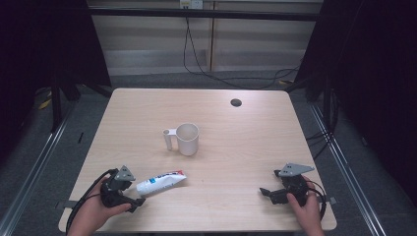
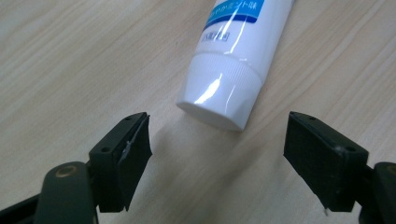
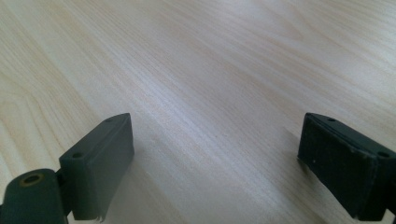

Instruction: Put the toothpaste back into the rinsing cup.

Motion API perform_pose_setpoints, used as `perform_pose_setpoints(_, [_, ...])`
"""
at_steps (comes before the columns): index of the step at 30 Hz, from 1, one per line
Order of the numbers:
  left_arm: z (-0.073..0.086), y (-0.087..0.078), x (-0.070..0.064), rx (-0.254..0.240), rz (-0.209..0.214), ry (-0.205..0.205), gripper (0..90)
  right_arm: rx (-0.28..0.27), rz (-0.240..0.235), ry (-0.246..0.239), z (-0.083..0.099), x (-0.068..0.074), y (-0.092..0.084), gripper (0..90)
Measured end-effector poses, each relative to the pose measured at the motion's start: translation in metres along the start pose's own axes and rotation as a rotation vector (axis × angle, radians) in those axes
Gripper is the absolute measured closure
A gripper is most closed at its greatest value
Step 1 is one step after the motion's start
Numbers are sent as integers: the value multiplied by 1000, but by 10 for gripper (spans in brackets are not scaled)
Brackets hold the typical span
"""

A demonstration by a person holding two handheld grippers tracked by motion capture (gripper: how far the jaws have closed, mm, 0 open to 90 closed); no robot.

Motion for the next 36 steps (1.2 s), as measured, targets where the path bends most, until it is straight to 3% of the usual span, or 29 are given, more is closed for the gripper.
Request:
perform_pose_setpoints(15, [-23, 4, 5, 73, 60, 82, 255, 1, 0, 0, 0, 0, 0, 99])
perform_pose_setpoints(25, [-37, 4, 10, 99, 63, 94, 260, 0, 0, 0, 0, 0, 0, 99])
perform_pose_setpoints(30, [-45, 7, 12, 120, 71, 146, 260, 0, 0, 0, 0, 0, 0, 99])
perform_pose_setpoints(36, [-54, 11, 12, 135, 82, 148, 260, 0, 0, 0, 0, 0, 0, 99])
Point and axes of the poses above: each handheld gripper's, and its own axes: y roughly forward along the jaws, z roughly out of its underside, x roughly to its left, the point moved 9 cm from there along y, roughly forward along the jaws, and after that the axes turned 14 degrees about y, right-handed, at the moved point
